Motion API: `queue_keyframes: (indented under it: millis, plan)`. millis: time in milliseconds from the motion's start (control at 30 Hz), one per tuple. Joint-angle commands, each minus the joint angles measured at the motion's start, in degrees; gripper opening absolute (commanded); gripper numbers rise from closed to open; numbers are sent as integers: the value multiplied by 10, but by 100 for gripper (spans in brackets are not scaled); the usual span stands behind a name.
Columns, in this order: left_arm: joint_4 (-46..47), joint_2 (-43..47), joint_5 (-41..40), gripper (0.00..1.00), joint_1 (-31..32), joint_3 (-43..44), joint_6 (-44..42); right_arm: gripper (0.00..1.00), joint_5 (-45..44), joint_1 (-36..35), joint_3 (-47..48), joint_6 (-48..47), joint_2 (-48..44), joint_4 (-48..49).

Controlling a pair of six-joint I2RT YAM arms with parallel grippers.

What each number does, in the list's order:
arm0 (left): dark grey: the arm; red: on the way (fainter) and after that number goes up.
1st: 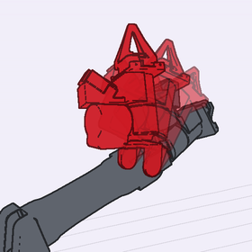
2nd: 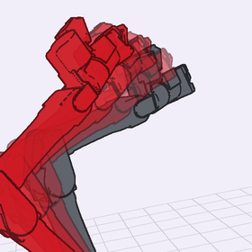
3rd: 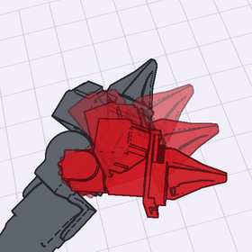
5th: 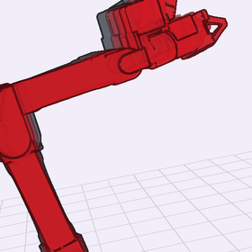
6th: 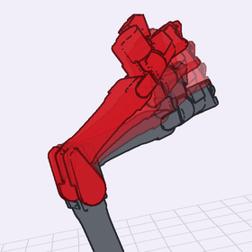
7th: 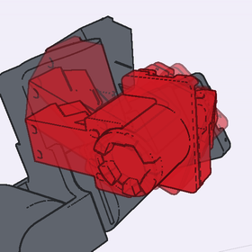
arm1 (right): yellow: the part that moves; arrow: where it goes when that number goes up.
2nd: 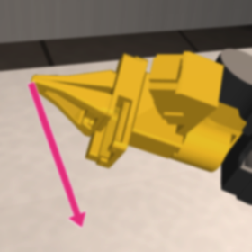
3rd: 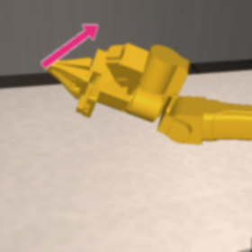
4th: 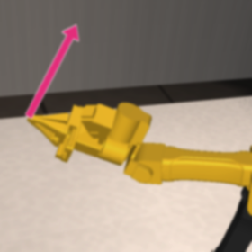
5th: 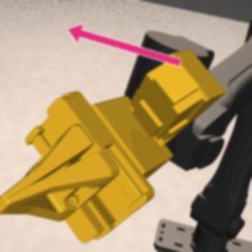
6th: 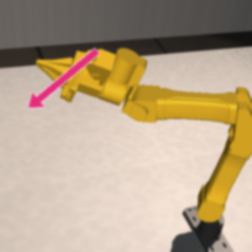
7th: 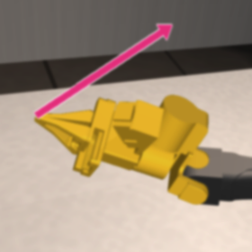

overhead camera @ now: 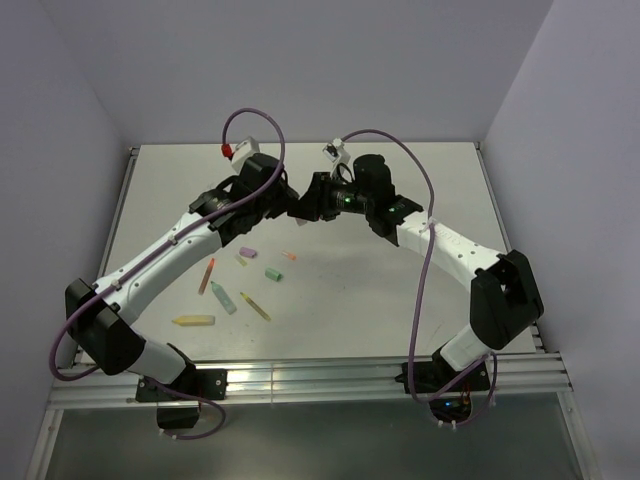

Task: Insert the pens into the pen caps

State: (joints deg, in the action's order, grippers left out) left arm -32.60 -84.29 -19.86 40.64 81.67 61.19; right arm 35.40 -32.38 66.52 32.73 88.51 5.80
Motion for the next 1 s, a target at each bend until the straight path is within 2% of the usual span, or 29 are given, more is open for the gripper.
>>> queue_keyframes:
  millis: [0, 267, 367, 400, 433, 500, 533, 567, 600, 667, 800, 833, 967]
  plan:
    - [12, -3, -4, 0, 13, 30, 5, 49, -9, -4, 28, 2, 3, 29]
    - [19, -1, 1, 0, 22, 26, 8, 36, -11, -4, 33, 7, 15, 31]
    - [24, 1, 3, 0, 24, 21, 6, 21, -13, -4, 35, 6, 18, 28]
    - [28, 4, 6, 0, 25, 18, 7, 9, -13, -4, 36, 4, 18, 25]
    - [32, 6, 7, 0, 25, 17, 5, 1, -17, -4, 38, 2, 18, 19]
    - [39, 16, 3, 2, 25, 7, 2, 0, -21, -4, 38, -4, 17, 11]
    - [42, 19, -3, 10, 25, 3, 2, 0, -25, -4, 37, -5, 11, 9]
    - [45, 29, -6, 32, 25, -4, 0, 0, -26, -4, 35, -8, 9, 5]
    - [46, 33, -17, 38, 25, -6, -4, 0, -29, -4, 34, -10, 6, 3]
    - [52, 45, -33, 54, 24, -10, -9, 0, -31, -3, 30, -15, -4, -4]
    - [49, 62, -56, 69, 16, -5, -18, 0, -31, -3, 25, -28, -13, -17]
    - [42, 64, -68, 80, 15, -3, -19, 0, -31, -1, 24, -34, -14, -23]
    - [6, 86, -102, 96, -7, 2, -3, 0, -31, 5, 6, -36, -28, -26]
